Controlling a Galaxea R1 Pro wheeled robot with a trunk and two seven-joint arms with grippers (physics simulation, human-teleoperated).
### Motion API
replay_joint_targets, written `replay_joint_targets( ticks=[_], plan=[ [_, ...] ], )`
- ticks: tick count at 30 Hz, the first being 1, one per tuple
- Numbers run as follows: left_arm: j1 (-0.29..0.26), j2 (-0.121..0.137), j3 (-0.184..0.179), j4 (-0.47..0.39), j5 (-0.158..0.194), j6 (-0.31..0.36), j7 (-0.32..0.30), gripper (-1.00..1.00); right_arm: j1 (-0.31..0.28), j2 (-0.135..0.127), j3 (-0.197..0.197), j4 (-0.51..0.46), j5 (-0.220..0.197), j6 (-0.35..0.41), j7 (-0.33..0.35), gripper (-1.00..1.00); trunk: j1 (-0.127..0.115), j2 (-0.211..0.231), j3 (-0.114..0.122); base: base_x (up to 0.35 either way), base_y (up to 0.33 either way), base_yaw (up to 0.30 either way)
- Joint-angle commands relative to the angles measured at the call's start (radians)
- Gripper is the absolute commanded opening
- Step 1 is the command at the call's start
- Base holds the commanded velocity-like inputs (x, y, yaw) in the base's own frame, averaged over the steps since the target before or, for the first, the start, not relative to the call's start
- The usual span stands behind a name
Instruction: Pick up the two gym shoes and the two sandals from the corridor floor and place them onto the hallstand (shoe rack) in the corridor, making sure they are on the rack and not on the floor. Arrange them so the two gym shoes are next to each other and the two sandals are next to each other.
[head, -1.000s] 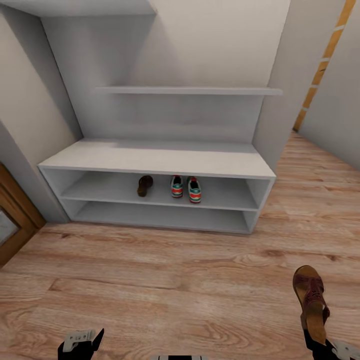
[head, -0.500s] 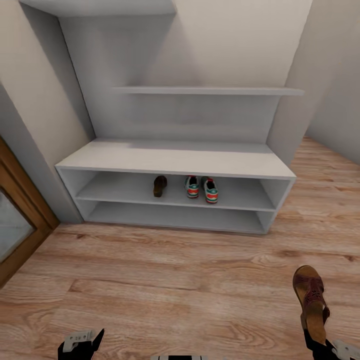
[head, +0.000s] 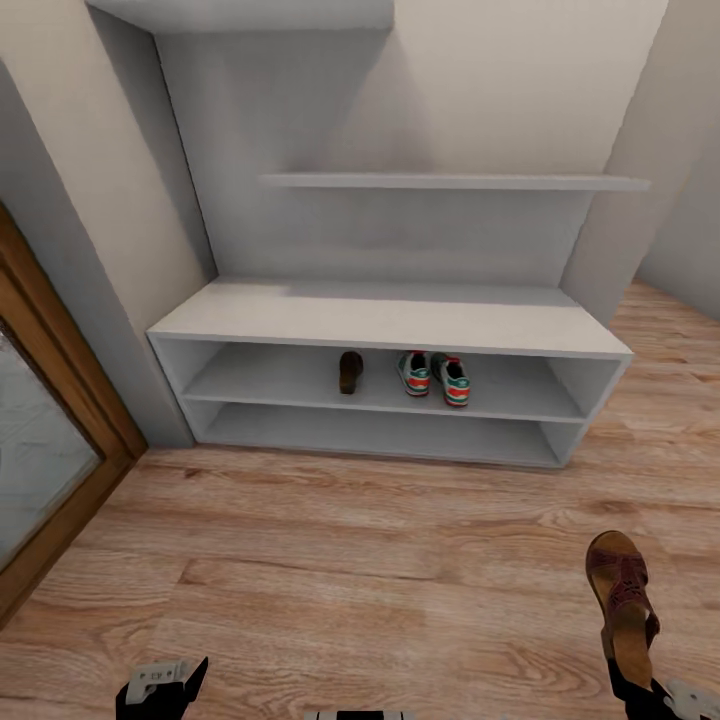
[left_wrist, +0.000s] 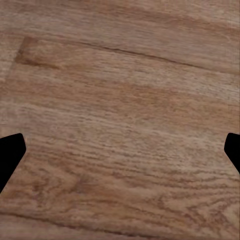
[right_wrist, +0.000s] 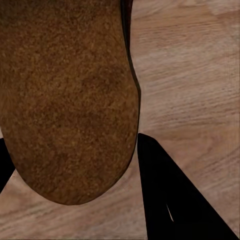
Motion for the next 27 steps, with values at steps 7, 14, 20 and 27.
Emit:
replay_joint_targets(
  ticks=[7, 14, 20, 27],
  plan=[
    [-0.001, -0.001, 0.008, 0.001, -0.011, -0.006, -0.006, 1.0, -0.001, 0.0, -0.009, 0.0, 0.006, -0.002, 0.006, -1.0, 0.0, 0.0, -0.001, 0.062, 0.338, 0.0],
    [-0.001, -0.001, 0.008, 0.001, -0.011, -0.006, -0.005, 1.0, -0.001, 0.0, -0.008, 0.0, 0.006, -0.002, 0.006, -1.0, 0.0, 0.0, -0.001, 0.096, 0.337, 0.0],
    [-0.001, -0.001, 0.008, 0.001, -0.011, -0.006, -0.006, 1.0, -0.001, 0.0, -0.008, 0.0, 0.006, -0.002, 0.006, -1.0, 0.0, 0.0, -0.001, 0.088, 0.337, 0.0],
    [0.0, -0.001, 0.008, 0.001, -0.011, -0.007, -0.009, 1.0, -0.001, 0.0, -0.008, 0.0, 0.006, -0.002, 0.007, -1.0, 0.0, 0.0, -0.001, 0.005, 0.337, 0.0]
  ],
)
